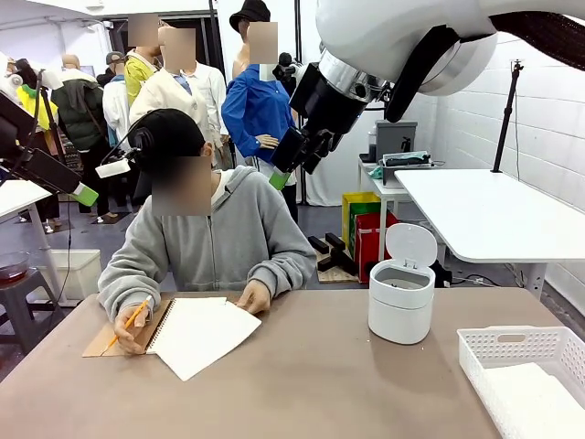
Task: Sort the paper based on its condition.
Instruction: If a person hands you a paper, place it in the Organizing basket , and if it's crumpled, put it in the Trash can.
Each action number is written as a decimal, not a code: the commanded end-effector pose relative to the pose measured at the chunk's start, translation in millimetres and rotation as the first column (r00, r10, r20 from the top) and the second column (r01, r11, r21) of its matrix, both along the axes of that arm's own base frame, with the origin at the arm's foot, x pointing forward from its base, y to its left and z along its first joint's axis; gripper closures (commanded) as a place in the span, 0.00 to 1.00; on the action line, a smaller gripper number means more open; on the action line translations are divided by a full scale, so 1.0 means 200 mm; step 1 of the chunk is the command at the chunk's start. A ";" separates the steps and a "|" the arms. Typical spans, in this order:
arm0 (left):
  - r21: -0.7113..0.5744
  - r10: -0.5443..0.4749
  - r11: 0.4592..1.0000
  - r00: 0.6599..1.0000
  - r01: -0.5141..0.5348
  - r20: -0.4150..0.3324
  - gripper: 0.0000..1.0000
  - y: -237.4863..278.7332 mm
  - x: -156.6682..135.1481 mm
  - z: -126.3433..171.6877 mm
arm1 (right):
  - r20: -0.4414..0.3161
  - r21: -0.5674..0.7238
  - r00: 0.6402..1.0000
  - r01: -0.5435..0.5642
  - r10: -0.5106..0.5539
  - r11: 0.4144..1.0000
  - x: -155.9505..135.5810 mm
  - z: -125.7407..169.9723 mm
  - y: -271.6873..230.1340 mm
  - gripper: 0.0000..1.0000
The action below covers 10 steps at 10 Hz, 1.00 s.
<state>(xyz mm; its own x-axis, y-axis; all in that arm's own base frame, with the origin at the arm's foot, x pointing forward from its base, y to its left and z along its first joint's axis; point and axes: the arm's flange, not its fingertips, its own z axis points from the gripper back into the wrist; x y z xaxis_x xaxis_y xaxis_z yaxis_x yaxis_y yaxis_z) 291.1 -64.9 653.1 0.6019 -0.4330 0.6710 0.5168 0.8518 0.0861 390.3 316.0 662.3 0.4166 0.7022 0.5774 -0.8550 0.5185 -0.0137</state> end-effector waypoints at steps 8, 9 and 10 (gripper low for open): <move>-0.001 0.001 1.000 1.000 -0.001 0.003 0.00 0.00 0.00 0.00 | -0.003 0.005 1.000 0.001 -0.001 1.000 0.00 0.00 0.00 0.00; -0.001 0.001 1.000 1.000 -0.001 0.003 0.00 0.00 0.00 0.00 | -0.003 0.005 1.000 0.001 -0.001 1.000 0.00 0.00 0.00 0.00; -0.001 0.001 1.000 1.000 -0.001 0.003 0.00 0.00 0.00 0.00 | -0.003 0.005 1.000 0.001 -0.001 1.000 0.00 0.00 0.00 0.00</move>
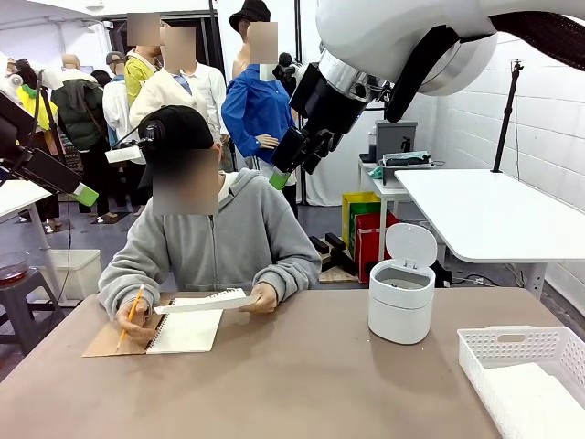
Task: Sort the paper based on its condition.
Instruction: If a person hands you a paper, place it in the Organizing basket , and if it's crumpled, put it in the Trash can.
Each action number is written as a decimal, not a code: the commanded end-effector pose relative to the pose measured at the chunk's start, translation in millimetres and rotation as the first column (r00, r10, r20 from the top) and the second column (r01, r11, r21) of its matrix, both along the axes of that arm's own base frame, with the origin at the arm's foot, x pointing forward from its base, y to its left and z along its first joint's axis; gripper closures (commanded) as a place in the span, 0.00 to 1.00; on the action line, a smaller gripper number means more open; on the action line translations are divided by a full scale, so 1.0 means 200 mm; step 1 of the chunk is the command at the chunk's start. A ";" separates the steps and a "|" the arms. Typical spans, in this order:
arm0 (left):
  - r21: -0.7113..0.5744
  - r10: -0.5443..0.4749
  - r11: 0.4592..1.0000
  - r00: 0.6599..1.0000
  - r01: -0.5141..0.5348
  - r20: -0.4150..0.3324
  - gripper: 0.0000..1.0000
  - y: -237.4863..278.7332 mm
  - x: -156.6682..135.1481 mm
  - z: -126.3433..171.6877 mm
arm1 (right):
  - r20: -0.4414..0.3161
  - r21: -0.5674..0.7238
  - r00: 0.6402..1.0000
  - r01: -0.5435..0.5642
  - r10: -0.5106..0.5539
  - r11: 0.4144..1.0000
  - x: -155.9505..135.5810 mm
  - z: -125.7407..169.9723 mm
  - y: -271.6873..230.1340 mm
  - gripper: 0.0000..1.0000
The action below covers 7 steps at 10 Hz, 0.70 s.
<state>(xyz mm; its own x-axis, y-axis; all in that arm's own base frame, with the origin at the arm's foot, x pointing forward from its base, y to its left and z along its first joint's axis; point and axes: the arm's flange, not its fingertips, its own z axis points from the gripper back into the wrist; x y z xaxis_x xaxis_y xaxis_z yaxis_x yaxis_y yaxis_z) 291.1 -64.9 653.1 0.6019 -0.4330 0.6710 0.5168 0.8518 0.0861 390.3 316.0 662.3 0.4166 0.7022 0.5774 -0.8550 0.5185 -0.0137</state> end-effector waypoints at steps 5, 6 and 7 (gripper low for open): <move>-0.001 0.001 1.000 1.000 -0.001 0.003 0.00 0.00 0.00 0.00 | -0.003 0.005 1.000 0.001 -0.001 1.000 0.00 0.00 0.00 0.00; -0.001 0.001 1.000 1.000 -0.001 0.003 0.00 0.00 0.00 0.00 | -0.003 0.005 1.000 0.001 -0.001 1.000 0.00 0.00 0.00 0.00; -0.001 0.001 1.000 1.000 -0.001 0.003 0.00 0.00 0.00 0.00 | -0.003 0.005 1.000 0.001 -0.001 1.000 0.00 0.00 0.00 0.00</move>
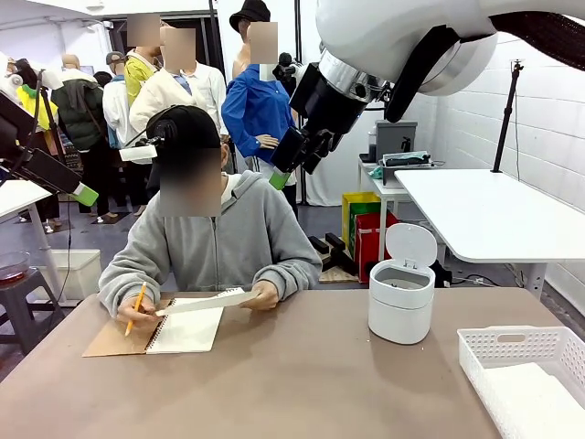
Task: Sort the paper based on its condition.
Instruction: If a person hands you a paper, place it in the Organizing basket , and if it's crumpled, put it in the Trash can.
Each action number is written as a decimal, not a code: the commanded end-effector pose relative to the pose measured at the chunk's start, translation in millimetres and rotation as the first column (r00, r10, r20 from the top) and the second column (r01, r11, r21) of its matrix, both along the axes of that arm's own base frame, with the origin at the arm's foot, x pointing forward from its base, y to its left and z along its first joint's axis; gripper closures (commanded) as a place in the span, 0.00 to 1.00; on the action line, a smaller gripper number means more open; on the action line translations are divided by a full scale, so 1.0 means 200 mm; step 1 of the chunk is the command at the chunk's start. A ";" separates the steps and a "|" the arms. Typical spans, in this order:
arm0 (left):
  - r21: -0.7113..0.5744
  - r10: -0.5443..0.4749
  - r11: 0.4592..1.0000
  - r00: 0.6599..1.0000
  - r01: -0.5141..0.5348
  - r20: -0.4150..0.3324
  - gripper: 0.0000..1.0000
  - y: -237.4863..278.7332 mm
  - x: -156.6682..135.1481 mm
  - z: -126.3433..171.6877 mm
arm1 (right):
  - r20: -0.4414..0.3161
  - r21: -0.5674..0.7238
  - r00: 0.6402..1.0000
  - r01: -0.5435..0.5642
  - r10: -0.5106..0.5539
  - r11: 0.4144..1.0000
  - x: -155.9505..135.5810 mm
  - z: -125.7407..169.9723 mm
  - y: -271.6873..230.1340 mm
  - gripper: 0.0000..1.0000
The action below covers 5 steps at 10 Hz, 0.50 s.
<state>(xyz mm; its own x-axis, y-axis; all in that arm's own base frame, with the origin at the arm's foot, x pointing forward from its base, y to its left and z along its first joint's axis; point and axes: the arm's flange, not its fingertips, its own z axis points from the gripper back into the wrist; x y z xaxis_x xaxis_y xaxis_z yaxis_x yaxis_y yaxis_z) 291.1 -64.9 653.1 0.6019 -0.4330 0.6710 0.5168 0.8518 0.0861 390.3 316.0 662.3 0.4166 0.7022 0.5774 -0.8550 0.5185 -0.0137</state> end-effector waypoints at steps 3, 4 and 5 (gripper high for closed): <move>-0.001 0.001 1.000 1.000 -0.001 0.003 0.00 0.00 0.00 0.00 | -0.003 0.005 1.000 0.001 -0.001 1.000 0.00 0.00 0.00 0.00; -0.001 0.001 1.000 1.000 -0.001 0.003 0.00 0.00 0.00 0.00 | -0.003 0.005 1.000 0.001 -0.001 1.000 0.00 0.00 0.00 0.00; -0.001 0.001 1.000 1.000 -0.001 0.003 0.00 0.00 0.00 0.00 | -0.003 0.005 1.000 0.001 -0.001 1.000 0.00 0.00 0.00 0.00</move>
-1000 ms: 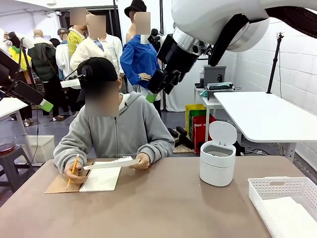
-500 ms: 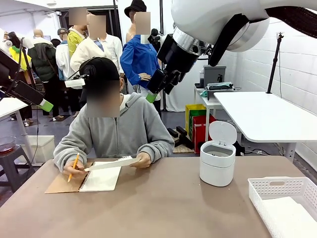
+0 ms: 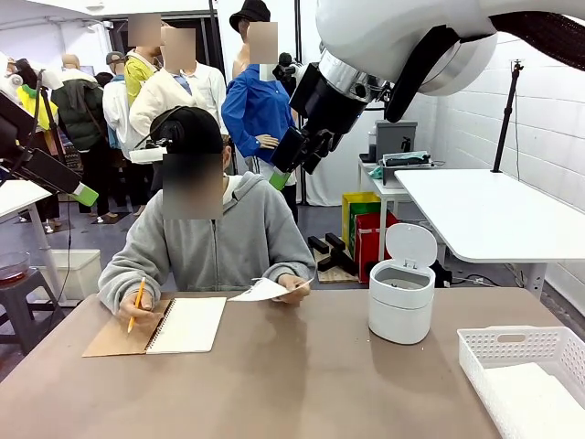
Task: Sort the paper based on its condition.
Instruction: If a person hands you a paper, place it in the Organizing basket , and if it's crumpled, put it in the Trash can.
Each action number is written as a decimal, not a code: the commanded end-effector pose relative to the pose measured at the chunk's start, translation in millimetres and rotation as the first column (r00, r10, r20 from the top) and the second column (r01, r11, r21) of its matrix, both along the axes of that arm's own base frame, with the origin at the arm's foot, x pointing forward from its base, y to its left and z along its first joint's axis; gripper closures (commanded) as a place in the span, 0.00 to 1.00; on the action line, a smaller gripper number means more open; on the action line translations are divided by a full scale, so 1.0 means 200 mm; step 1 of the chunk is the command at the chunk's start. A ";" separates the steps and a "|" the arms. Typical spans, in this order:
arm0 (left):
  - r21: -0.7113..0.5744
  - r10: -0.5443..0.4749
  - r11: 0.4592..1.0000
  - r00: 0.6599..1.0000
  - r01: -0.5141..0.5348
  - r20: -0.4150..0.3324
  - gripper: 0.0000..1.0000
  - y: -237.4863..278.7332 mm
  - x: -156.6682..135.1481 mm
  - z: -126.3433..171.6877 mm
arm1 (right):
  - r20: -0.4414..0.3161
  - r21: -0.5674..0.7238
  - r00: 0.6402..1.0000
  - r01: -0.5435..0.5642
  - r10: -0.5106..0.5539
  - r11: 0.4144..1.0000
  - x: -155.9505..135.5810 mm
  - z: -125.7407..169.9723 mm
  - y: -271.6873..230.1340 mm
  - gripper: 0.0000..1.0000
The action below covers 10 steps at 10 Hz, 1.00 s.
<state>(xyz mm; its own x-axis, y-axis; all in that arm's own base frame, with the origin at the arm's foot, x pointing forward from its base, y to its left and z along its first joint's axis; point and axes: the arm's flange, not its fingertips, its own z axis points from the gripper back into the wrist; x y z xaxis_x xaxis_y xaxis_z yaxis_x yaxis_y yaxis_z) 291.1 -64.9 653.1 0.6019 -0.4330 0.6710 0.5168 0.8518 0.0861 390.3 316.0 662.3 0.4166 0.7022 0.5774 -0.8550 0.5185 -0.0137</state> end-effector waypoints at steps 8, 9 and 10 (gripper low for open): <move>-0.001 0.001 1.000 1.000 -0.001 0.003 0.00 0.00 0.00 0.00 | -0.003 0.005 1.000 0.001 -0.001 1.000 0.00 0.00 0.00 0.00; -0.001 0.001 1.000 1.000 -0.001 0.003 0.00 0.00 0.00 0.00 | -0.003 0.005 1.000 0.001 -0.001 1.000 0.00 0.00 0.00 0.00; -0.001 0.001 1.000 1.000 -0.001 0.003 0.00 0.00 0.00 0.00 | -0.003 0.005 1.000 0.001 -0.001 1.000 0.00 0.00 0.00 0.00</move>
<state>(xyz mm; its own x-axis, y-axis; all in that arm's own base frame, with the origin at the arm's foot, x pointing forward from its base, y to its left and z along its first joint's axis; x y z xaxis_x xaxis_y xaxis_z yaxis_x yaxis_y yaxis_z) 291.1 -64.9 653.1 0.6019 -0.4330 0.6710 0.5168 0.8518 0.0861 390.3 316.0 662.3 0.4166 0.7022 0.5774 -0.8550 0.5185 -0.0137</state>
